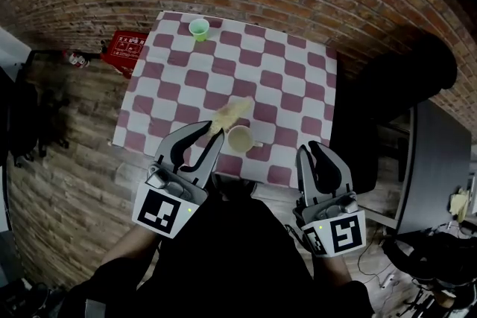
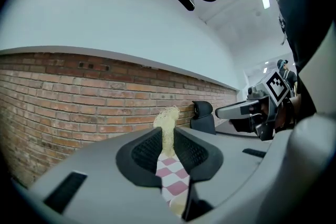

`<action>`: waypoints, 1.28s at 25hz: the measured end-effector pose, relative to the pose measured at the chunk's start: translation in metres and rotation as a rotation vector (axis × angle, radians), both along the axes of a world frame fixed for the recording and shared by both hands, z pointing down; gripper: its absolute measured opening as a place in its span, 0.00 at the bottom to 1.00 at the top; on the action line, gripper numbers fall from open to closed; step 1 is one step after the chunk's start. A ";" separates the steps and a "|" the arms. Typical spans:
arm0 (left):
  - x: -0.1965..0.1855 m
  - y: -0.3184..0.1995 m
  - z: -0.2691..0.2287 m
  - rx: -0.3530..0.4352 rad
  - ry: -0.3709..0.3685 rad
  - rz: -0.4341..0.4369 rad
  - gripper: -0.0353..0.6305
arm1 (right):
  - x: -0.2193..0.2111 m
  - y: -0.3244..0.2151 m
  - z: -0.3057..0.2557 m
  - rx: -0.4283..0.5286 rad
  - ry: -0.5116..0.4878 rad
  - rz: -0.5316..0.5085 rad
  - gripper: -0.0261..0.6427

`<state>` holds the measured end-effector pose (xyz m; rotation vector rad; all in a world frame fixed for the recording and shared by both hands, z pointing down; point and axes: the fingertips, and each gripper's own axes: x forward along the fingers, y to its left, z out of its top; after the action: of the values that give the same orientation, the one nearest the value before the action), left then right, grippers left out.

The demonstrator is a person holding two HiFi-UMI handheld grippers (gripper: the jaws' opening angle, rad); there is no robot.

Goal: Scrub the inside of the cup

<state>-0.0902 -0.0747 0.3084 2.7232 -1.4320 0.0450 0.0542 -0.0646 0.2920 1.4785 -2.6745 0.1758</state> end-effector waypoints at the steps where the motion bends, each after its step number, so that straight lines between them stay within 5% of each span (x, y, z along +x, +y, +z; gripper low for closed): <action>1: 0.000 -0.001 -0.001 -0.002 0.009 0.000 0.16 | 0.000 0.000 -0.004 0.015 -0.003 0.006 0.15; 6: -0.003 0.000 -0.002 0.001 0.025 -0.003 0.16 | 0.005 0.000 -0.007 0.054 -0.015 0.048 0.15; 32: -0.012 -0.009 0.015 -0.029 0.027 -0.023 0.16 | -0.022 0.001 0.021 0.000 -0.019 -0.061 0.13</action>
<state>-0.1024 -0.0836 0.3235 2.6729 -1.4442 0.0283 0.0319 -0.0636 0.3130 1.3998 -2.7310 0.1868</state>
